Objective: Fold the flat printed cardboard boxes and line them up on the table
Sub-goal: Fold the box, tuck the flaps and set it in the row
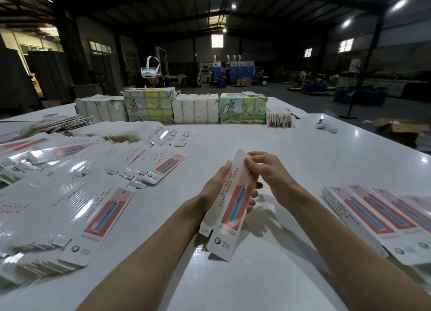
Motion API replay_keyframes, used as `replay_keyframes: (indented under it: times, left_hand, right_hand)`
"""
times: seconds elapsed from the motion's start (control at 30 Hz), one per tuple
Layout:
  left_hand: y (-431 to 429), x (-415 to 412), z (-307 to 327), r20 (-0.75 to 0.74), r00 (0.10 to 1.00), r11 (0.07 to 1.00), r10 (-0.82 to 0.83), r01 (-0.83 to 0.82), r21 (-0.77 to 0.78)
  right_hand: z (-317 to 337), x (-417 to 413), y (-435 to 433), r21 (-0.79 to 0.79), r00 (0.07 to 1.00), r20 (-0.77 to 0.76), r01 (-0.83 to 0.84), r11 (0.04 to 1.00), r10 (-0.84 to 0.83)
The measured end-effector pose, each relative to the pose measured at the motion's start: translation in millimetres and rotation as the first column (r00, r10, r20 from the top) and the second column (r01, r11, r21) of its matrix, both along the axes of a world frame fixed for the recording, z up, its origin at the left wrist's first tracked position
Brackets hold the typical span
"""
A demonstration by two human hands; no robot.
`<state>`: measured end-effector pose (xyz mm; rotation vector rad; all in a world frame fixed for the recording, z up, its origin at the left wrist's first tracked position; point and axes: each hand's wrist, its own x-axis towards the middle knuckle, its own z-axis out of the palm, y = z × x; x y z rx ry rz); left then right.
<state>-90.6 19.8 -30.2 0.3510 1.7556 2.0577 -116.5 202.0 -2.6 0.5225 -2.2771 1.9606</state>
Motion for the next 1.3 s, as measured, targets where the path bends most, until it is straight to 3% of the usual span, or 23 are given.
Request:
replay_keyframes:
  times: [0.1,0.23,0.4,0.53,0.6,0.7,0.77,0.87,0.97,1.03,1.17,1.3]
  left_hand:
    - [1,-3,2,0.038,0.998,0.998,-0.045,0.044,0.035]
    - [17,-6,3,0.214,0.977,0.992,-0.021,-0.007,0.128]
    - [7,-9,-5,0.326,0.942,0.923,-0.08,-0.054,0.382]
    - [1,-8,-5,0.347,0.934,0.856,-0.08,-0.114,0.504]
    - [-1,-6,-4,0.326,0.945,0.872,-0.026,-0.138,0.47]
    - [-4,-3,-7,0.158,0.978,0.938,0.138,-0.18,0.297]
    - [1,1,-8,0.125,0.969,0.95,0.215,-0.237,0.204]
    - [10,0,-10,0.072,0.938,0.931,0.338,-0.345,0.121]
    - [11,-6,-15,-0.103,0.875,0.881,0.473,-0.466,0.08]
    - [10,-7,-16,-0.182,0.87,0.889,0.458,-0.448,0.092]
    - [16,-2,-7,-0.114,0.945,0.946,0.307,-0.29,0.145]
    - [20,-4,-13,-0.199,0.943,0.964,0.267,-0.261,0.056]
  right_hand:
    - [4,4,2,-0.102,0.992,0.069,-0.101,0.99,0.108]
    - [7,0,0,-0.296,0.979,0.137,-0.105,0.949,0.151]
    - [-7,2,-12,-0.32,0.98,0.155,-0.068,0.945,0.123]
    - [-17,4,-21,-0.314,0.948,0.235,-0.135,0.94,0.214]
    - [-20,4,-22,-0.307,0.961,0.2,-0.124,0.944,0.191]
    - [-20,5,-21,-0.256,0.985,0.132,-0.075,0.964,0.111]
    - [-18,3,-18,-0.219,0.992,0.1,-0.051,0.974,0.074]
    - [-18,3,-16,-0.196,0.997,0.052,-0.04,0.98,0.051]
    - [-18,5,-16,-0.151,1.0,0.014,-0.004,0.988,0.007]
    - [-17,4,-15,-0.161,1.0,0.011,0.004,0.987,-0.003]
    - [-16,4,-14,-0.173,1.0,0.025,0.013,0.985,-0.008]
    - [-16,5,-12,-0.161,0.999,0.045,-0.02,0.987,0.027]
